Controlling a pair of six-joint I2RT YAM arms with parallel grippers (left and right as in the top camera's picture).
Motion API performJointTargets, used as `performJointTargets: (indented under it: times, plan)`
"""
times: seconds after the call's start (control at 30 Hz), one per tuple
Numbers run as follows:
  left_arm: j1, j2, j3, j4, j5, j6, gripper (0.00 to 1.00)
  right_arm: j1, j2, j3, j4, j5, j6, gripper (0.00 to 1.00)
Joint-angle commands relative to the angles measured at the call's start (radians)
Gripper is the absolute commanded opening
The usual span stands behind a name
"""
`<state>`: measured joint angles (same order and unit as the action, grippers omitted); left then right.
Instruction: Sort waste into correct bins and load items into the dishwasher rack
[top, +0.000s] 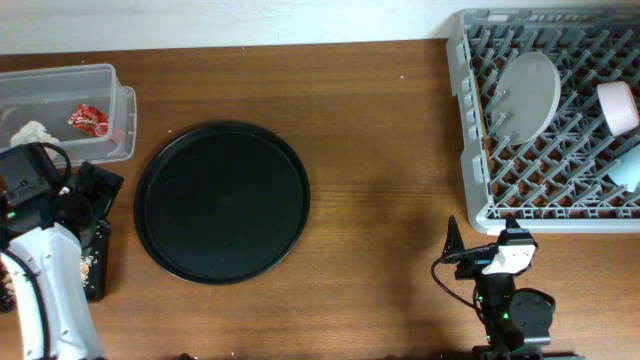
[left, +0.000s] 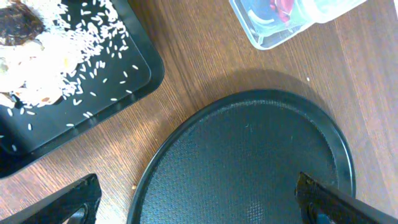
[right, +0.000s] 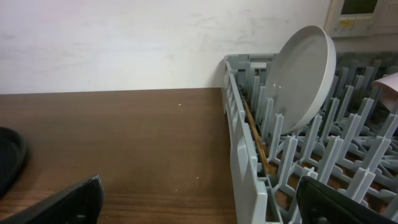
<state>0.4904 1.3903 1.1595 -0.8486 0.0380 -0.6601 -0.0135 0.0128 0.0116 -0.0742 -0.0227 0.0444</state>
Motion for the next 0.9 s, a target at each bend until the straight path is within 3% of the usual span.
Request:
performJointTargets:
  times: [0.0,0.1,0.2,0.3,0.43,0.67,0.87]
  plan:
    - [0.0,-0.122,0.002,-0.079,0.003,0.047,0.99,-0.007,-0.009,-0.006,-0.005,0.009,-0.007,0.98]
    - [-0.056,-0.229,-0.005,-0.253,-0.121,0.048,0.99,-0.007,-0.009,-0.006,-0.005,0.009,-0.007,0.98]
    - [-0.19,-0.316,-0.095,-0.192,-0.24,0.091,0.99,-0.007,-0.009,-0.006,-0.005,0.009,-0.007,0.98]
    - [-0.309,-0.385,-0.281,0.035,-0.219,0.224,0.99,-0.007,-0.009,-0.006,-0.005,0.009,-0.007,0.98]
    - [-0.377,-0.502,-0.628,0.471,0.009,0.426,0.99,-0.007,-0.009,-0.006,-0.005,0.009,-0.007,0.98]
    - [-0.379,-0.681,-1.135,0.989,0.079,0.431,0.99,-0.007,-0.009,-0.006,-0.005,0.009,-0.007,0.98]
    - [-0.398,-0.958,-1.151,0.829,0.071,0.454,0.99,-0.007,-0.009,-0.006,-0.005,0.009,-0.007,0.98]
